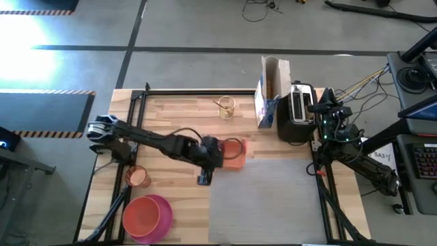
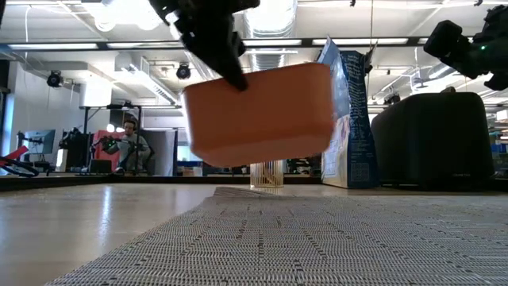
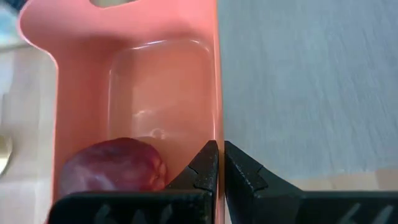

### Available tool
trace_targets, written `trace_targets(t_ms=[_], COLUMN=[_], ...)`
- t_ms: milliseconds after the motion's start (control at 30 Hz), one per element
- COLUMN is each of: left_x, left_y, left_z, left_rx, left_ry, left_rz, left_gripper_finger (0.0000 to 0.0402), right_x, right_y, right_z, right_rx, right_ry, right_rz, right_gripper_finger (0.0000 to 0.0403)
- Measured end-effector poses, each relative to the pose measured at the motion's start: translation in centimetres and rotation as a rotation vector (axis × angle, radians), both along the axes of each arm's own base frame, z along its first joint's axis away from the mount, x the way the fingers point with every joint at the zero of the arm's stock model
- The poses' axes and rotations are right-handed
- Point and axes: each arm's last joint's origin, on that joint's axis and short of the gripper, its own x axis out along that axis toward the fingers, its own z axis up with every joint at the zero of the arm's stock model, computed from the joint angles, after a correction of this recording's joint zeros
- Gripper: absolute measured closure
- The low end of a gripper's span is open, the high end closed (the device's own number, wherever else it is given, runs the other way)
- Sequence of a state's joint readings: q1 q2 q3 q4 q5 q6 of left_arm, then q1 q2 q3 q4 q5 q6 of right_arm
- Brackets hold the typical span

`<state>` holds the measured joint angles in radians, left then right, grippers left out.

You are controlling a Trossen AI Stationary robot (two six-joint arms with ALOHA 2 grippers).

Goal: Arrange a breakfast setting
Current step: Put the orange bin on the gray table mat

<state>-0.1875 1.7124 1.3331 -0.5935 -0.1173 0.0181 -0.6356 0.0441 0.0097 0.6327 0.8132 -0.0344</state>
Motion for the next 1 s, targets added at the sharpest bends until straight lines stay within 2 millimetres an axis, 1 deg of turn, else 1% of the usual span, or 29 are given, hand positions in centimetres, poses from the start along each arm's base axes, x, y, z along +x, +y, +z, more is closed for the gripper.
trace_targets(t_ms=[200,333,567,833,1000], left_x=[3.1,5.5,9.7,12.9,14.4], left_y=[-2.3,-3.7,-5.9,-7.8,-8.7], left_z=[-0.4,-0.2,0.0,0.7,-0.2], left_rx=[0.003,0.001,0.053,0.094,0.102], left_ry=[-0.012,-0.041,-0.053,-0.031,-0.038], left_rz=[-0.038,-0.062,-0.164,-0.237,-0.273], left_gripper_finger=[0.0401,0.0401,0.0401,0.0401,0.0401], right_x=[0.0,0.0,0.0,0.0,0.0], right_y=[0.0,0.0,0.0,0.0,0.0], right_z=[0.0,0.0,0.0,0.0,0.0], right_rx=[0.000,0.000,0.000,0.000,0.000], right_ry=[0.000,0.000,0.000,0.000,0.000], right_rz=[0.000,0.000,0.000,0.000,0.000], right_gripper_finger=[0.0312,0.0312,0.0312,0.0312,0.0312])
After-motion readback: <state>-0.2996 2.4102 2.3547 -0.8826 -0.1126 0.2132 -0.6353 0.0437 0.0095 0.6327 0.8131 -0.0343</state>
